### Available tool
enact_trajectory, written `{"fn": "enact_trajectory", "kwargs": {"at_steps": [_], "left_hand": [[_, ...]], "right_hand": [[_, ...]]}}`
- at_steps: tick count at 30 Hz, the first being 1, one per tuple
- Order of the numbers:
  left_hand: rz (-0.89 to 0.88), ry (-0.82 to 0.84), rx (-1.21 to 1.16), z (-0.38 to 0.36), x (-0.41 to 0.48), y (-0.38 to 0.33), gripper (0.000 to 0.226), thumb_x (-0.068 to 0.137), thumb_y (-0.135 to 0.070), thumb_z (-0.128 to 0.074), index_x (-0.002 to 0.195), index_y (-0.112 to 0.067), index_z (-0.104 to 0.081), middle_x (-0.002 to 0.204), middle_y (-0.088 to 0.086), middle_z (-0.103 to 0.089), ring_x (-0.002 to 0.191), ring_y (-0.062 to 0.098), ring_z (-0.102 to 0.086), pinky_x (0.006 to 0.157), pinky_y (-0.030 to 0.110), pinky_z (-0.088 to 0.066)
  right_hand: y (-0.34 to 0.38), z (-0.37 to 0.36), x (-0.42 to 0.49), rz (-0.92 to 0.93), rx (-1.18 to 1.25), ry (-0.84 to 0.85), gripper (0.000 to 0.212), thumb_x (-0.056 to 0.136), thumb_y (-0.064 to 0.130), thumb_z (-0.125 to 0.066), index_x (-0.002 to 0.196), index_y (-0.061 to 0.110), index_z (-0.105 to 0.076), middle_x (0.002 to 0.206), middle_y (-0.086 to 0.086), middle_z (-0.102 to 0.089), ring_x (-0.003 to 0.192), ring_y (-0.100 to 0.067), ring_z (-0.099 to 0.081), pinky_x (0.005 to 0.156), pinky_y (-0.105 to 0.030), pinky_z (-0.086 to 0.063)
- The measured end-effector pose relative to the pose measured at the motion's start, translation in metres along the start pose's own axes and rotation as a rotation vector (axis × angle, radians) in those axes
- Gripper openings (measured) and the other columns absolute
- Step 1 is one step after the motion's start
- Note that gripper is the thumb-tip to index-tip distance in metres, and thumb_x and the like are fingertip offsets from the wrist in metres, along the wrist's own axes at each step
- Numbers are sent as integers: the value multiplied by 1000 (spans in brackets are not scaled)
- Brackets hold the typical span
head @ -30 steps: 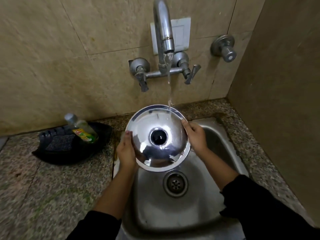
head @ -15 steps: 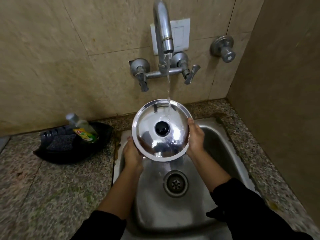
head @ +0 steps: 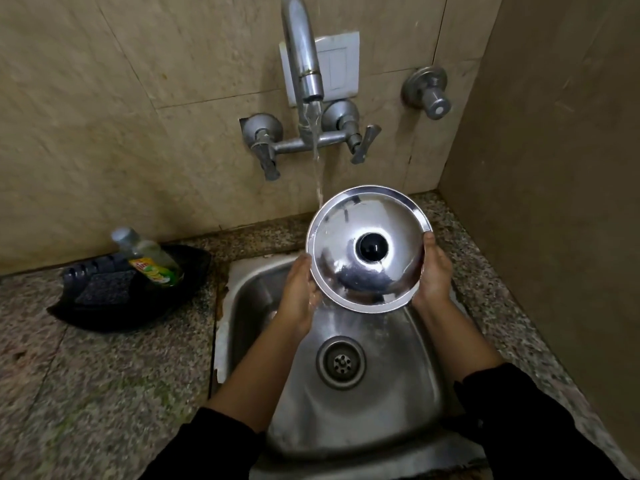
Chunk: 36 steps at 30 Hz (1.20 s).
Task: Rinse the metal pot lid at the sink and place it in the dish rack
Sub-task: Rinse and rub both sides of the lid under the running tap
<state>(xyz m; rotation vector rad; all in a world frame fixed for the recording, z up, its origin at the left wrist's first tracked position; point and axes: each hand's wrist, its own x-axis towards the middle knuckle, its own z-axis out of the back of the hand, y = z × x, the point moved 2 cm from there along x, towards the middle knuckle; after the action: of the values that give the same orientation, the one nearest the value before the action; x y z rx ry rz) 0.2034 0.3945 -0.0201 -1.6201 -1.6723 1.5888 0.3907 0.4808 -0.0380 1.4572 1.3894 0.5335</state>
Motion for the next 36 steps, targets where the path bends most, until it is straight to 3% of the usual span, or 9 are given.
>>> {"fn": "enact_trajectory", "kwargs": {"at_steps": [7,11,14,18,22,26,29,31,36], "left_hand": [[-87,-146,75,24,0,2,27,97,-13,-47,122,-16,-56,108,8,-65,98,22,-62,98,48,-47],[-49,-270,-9,50,0,4,21,99,-16,-44,108,-6,-60,87,11,-65,73,19,-64,66,33,-55],[-25,-399,61,65,-4,6,29,101,-19,-40,113,3,-55,66,13,-53,46,18,-57,43,25,-48],[14,-466,91,80,-8,0,35,97,-7,-42,127,8,-54,122,34,-58,103,44,-59,94,47,-49],[272,-455,23,92,-15,3,15,93,2,-46,100,4,-60,72,19,-67,65,22,-55,66,40,-55],[432,-492,-112,98,-18,19,17,94,-1,-41,84,3,-54,74,15,-57,64,23,-56,32,25,-49],[409,-357,-147,92,-11,21,41,99,-36,-39,104,-1,-61,77,14,-66,67,21,-63,49,25,-54],[403,-278,-17,87,-7,20,65,92,-64,-30,94,-8,-62,72,8,-65,67,17,-61,58,24,-48],[66,-307,119,91,6,19,56,87,-58,-49,112,-13,-70,105,11,-72,103,30,-66,85,36,-54]], "right_hand": [[-23,-16,-12,-86,-218,57,26,94,36,-54,88,17,-70,103,-11,-71,99,-32,-67,90,-45,-54],[-29,-25,-24,-97,-405,176,28,100,30,-44,109,12,-63,101,-11,-68,89,-23,-62,74,-32,-50],[-34,-24,-36,26,-712,383,42,100,37,-42,135,15,-46,131,-12,-55,123,-29,-50,98,-42,-42],[-34,-6,-57,542,-1147,814,67,87,66,-39,146,36,-31,161,2,-4,147,-19,0,116,-43,-4],[-32,4,-68,815,-1236,1154,70,76,70,-56,134,29,-54,143,8,-51,135,-10,-41,114,-36,-31],[-29,-10,-67,961,-1126,1105,37,83,43,-62,111,20,-71,107,2,-74,96,-14,-70,81,-29,-54],[-19,-29,-54,791,-1053,919,29,86,42,-61,97,17,-70,79,2,-70,71,-12,-64,66,-31,-50],[-18,-40,-34,525,-1011,819,41,84,43,-66,110,13,-67,97,7,-68,89,-10,-63,83,-34,-52],[-16,-72,7,233,-964,873,19,85,28,-71,99,16,-70,94,-1,-72,84,-13,-66,83,-35,-52]]}}
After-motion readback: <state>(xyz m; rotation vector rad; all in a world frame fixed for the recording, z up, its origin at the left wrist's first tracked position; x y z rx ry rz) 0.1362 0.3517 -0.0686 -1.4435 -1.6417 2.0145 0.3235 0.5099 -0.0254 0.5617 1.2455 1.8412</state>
